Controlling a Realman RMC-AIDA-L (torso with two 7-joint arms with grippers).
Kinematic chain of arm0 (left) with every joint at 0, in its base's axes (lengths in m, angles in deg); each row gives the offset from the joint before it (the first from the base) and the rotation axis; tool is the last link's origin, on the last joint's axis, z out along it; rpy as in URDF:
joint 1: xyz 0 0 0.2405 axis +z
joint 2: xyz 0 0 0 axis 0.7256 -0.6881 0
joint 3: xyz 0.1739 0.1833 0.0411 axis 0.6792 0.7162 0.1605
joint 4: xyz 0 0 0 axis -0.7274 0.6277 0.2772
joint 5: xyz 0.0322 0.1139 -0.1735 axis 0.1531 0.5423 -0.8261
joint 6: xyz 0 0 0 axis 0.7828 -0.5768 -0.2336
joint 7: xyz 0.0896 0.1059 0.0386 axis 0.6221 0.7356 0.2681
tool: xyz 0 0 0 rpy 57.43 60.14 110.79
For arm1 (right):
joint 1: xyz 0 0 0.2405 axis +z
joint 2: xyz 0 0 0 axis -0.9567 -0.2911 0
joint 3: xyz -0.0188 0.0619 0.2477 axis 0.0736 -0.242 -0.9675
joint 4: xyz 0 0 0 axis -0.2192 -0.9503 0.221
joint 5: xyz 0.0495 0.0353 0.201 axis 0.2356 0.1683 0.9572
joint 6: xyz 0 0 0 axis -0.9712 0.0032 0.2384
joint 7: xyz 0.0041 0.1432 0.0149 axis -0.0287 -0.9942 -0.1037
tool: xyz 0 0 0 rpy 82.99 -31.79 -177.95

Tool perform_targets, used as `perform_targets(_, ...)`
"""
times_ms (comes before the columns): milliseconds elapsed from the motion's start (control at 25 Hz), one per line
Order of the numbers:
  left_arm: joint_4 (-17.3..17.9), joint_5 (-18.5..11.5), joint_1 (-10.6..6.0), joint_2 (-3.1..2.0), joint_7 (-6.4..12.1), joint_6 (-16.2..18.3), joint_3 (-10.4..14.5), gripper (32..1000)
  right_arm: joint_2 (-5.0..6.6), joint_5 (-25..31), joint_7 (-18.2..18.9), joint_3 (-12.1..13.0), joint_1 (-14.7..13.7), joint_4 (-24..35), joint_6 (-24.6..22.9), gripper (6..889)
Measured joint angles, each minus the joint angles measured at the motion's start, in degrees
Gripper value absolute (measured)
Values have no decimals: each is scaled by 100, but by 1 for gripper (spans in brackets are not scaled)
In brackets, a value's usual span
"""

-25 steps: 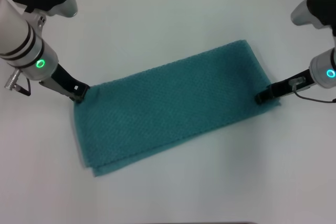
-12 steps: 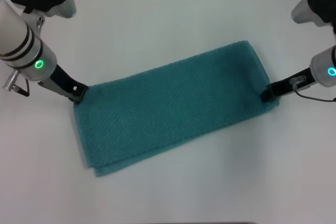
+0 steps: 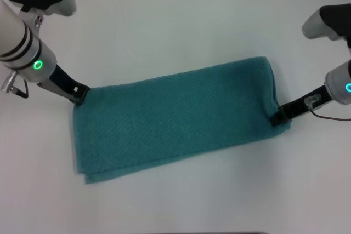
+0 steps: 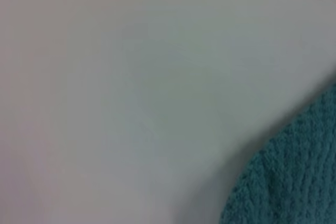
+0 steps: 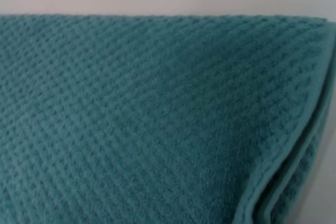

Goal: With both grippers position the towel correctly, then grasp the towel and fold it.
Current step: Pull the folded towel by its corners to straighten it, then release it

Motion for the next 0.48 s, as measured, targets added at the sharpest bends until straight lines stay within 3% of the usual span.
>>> perform_targets(480, 139, -9, -122, 8, 16, 62, -8, 83, -14, 7, 110, 7, -126, 278, -535, 135)
